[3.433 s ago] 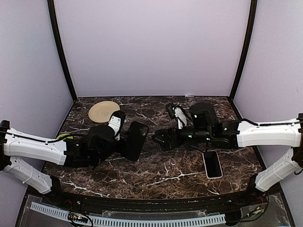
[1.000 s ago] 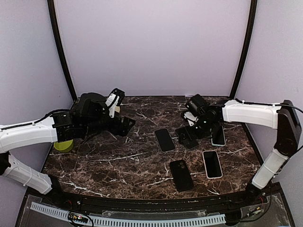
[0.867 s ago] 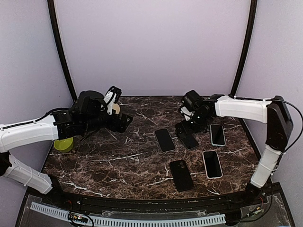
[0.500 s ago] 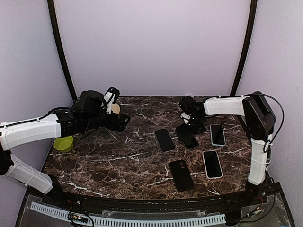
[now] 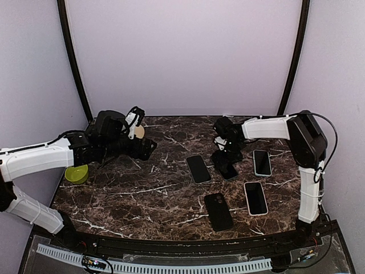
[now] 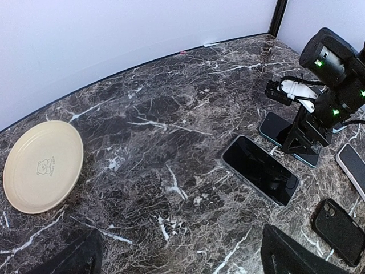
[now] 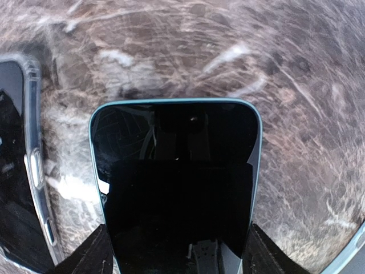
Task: Put the phone into the phone case
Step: Pick up the phone at the center of the board.
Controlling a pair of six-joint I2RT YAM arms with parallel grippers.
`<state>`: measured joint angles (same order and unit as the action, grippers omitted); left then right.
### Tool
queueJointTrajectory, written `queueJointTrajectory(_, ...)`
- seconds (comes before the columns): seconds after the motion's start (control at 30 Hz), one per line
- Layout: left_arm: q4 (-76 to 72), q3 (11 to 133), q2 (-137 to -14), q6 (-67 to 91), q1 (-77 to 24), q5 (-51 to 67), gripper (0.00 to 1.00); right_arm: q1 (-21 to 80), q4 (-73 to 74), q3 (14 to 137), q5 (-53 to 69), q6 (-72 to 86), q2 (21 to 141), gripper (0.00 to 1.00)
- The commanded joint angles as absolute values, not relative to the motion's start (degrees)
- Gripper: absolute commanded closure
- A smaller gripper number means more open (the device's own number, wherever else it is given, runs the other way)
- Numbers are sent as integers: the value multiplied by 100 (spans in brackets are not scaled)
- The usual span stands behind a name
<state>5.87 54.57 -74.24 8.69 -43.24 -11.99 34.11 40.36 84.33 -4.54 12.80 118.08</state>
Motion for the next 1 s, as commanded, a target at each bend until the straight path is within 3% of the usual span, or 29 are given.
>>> queueJointTrajectory(0.0,492,5330,-7216,782,-4289,-1214,1,3418,4157,8486,-472,1333,12007,45)
queueJointTrajectory(0.53,419,5237,-7163,799,-4291,-1260,1,3860,3180,7466,-1760,2433,10195,83)
queueJointTrajectory(0.83,307,5141,-7129,790,-4290,-1351,1,5363,3160,6656,-2409,3710,9176,88)
queueJointTrajectory(0.97,240,5091,-7042,752,-4291,-1403,1,6055,3423,6351,-2803,4576,8811,96)
